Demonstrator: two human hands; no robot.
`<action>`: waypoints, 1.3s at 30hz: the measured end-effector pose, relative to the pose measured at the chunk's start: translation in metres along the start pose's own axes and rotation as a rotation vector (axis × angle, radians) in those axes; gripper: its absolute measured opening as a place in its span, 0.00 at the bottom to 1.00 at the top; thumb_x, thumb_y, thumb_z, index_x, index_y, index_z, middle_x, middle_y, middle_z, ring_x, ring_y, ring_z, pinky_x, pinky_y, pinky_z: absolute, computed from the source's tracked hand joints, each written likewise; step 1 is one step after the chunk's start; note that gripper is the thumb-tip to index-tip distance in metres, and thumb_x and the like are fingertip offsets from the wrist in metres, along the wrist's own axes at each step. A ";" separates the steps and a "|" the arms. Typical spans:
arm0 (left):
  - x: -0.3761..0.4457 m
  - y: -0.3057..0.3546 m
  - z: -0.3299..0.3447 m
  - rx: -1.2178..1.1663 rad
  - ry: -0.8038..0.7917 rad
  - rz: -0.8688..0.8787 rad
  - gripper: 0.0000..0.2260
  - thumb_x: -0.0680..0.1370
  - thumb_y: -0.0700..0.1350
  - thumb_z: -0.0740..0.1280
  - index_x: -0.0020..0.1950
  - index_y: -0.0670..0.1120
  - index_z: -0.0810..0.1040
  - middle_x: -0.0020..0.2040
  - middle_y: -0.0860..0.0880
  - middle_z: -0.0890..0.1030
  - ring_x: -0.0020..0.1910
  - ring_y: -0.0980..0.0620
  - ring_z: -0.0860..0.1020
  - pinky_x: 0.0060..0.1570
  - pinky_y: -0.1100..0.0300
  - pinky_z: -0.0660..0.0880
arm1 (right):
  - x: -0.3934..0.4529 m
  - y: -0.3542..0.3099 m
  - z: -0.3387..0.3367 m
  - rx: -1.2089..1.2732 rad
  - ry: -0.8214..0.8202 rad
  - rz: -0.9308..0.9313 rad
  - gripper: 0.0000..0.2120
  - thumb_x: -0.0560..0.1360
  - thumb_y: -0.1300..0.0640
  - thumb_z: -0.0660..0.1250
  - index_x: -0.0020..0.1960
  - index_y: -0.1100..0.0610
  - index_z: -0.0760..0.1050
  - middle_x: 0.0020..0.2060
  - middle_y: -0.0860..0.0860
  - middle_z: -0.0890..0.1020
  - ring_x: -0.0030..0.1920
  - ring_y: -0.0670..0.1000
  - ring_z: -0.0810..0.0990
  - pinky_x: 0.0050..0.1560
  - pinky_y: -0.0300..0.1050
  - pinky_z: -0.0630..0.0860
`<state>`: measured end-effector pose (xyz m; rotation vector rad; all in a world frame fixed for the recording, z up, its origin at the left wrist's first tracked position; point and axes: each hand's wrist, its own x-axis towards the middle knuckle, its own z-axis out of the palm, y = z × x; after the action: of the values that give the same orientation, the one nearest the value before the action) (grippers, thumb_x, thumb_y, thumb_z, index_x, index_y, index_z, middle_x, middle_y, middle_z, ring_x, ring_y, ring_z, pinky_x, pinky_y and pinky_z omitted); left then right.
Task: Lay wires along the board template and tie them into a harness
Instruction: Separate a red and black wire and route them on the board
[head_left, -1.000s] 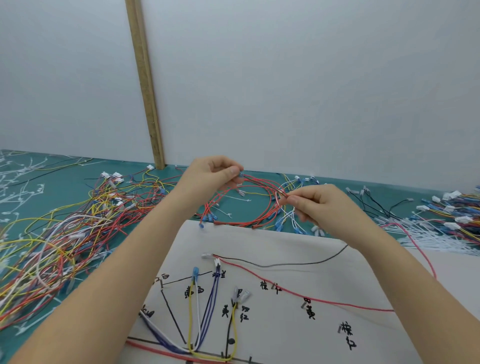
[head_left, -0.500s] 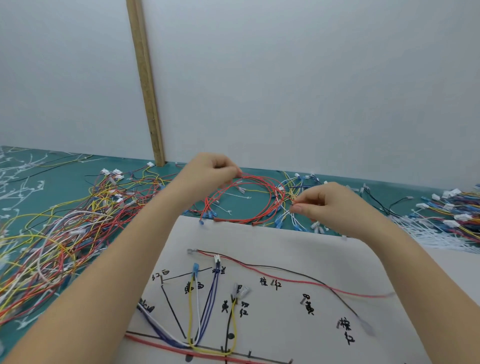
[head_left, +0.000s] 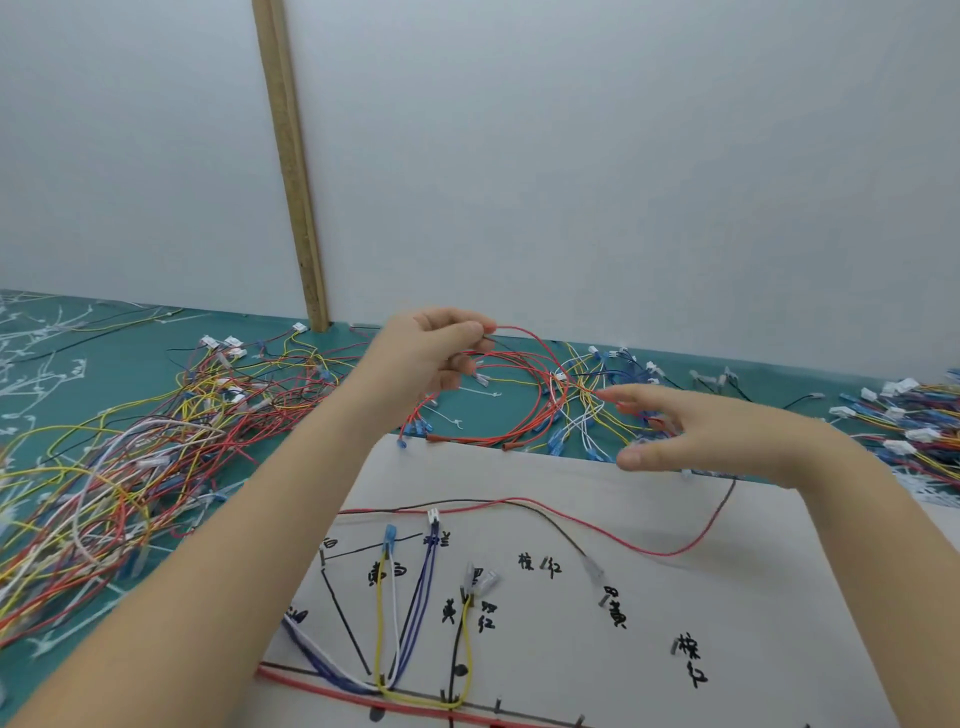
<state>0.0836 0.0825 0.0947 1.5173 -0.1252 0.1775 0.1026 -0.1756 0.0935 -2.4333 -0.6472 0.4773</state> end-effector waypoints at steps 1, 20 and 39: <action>0.000 -0.002 0.004 0.093 0.003 0.017 0.10 0.78 0.37 0.61 0.40 0.47 0.78 0.29 0.55 0.80 0.22 0.61 0.72 0.25 0.69 0.68 | 0.001 -0.003 0.002 0.021 0.021 -0.011 0.29 0.59 0.34 0.68 0.59 0.26 0.63 0.59 0.34 0.70 0.61 0.40 0.67 0.61 0.39 0.63; -0.001 0.001 0.010 -0.284 0.006 0.003 0.08 0.78 0.36 0.60 0.44 0.44 0.77 0.29 0.52 0.80 0.23 0.59 0.74 0.24 0.69 0.72 | 0.012 -0.015 0.024 0.506 -0.023 -0.245 0.09 0.74 0.62 0.67 0.36 0.53 0.74 0.35 0.51 0.79 0.27 0.49 0.79 0.29 0.37 0.75; -0.006 0.010 -0.002 0.169 -0.233 -0.103 0.09 0.78 0.36 0.60 0.42 0.46 0.75 0.24 0.53 0.73 0.21 0.58 0.69 0.23 0.68 0.69 | -0.020 -0.011 -0.029 -0.055 0.691 -0.212 0.10 0.67 0.61 0.74 0.33 0.50 0.76 0.25 0.36 0.77 0.26 0.38 0.72 0.27 0.25 0.63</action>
<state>0.0759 0.0852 0.1034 1.7062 -0.2218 -0.0734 0.0958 -0.1915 0.1268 -2.3233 -0.5953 -0.4599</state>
